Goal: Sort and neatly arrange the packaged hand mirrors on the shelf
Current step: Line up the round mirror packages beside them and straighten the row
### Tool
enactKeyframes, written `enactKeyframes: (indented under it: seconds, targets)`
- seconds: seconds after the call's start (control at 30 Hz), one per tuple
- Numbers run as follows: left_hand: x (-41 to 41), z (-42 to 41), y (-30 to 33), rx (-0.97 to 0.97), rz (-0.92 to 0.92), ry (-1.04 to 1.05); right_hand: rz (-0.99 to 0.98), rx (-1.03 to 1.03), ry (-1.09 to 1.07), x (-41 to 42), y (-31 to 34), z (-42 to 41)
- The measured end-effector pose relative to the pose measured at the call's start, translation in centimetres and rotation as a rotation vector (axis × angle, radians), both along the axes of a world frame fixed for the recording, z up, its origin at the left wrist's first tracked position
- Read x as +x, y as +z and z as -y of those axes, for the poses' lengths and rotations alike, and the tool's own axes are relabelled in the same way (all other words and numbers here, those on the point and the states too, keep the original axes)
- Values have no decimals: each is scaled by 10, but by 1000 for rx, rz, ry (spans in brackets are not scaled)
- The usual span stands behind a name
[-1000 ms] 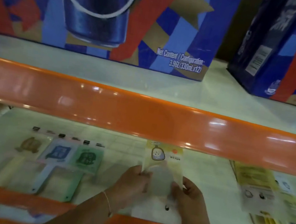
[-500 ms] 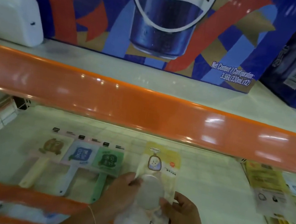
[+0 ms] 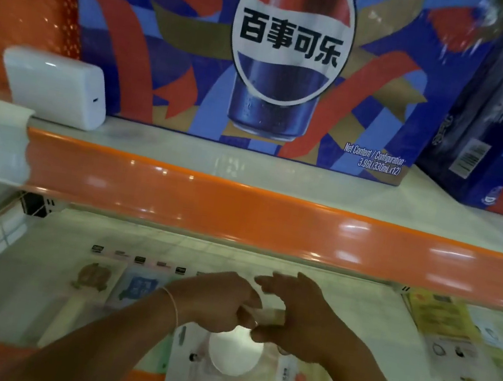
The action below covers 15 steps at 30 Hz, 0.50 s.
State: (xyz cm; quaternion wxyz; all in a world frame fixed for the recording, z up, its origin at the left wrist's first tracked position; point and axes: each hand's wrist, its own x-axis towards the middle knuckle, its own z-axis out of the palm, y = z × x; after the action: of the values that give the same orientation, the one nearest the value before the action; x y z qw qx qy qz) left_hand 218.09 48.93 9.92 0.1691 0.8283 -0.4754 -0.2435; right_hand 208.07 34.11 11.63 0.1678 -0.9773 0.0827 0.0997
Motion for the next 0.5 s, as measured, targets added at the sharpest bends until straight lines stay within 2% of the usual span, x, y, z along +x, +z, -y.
enactKeyframes:
  seconds: [0.07, 0.17, 0.23, 0.27, 0.33, 0.37, 0.4, 0.43, 0.47, 0.5]
  targets:
    - [1, 5, 5, -29, 149, -84, -72, 197, -35, 4, 1, -1]
    - [3, 4, 4, -256, 401, -63, 27, 262, -33, 5, -10, 10]
    - [4, 2, -9, -334, 639, 88, 120, 413, -78, 0, -18, 20]
    - [0, 0, -15, -365, 662, 251, 143, 530, -131, -4, -22, 25]
    - [-11, -8, -21, -443, 483, 591, 171, 785, -301, -14, -33, 28]
    - [-17, -11, -25, -408, 267, 731, 183, 927, -411, -18, -41, 30]
    - [-22, -12, -26, -362, -39, 828, 189, 1086, -524, -21, -51, 31]
    - [-30, -12, -19, -353, -427, 903, 187, 1195, -614, -24, -58, 29]
    - [-35, -11, -22, -378, -772, 941, 172, 1253, -674, -26, -64, 27]
    - [-41, -10, -24, -357, -985, 889, 166, 1265, -712, -27, -67, 23]
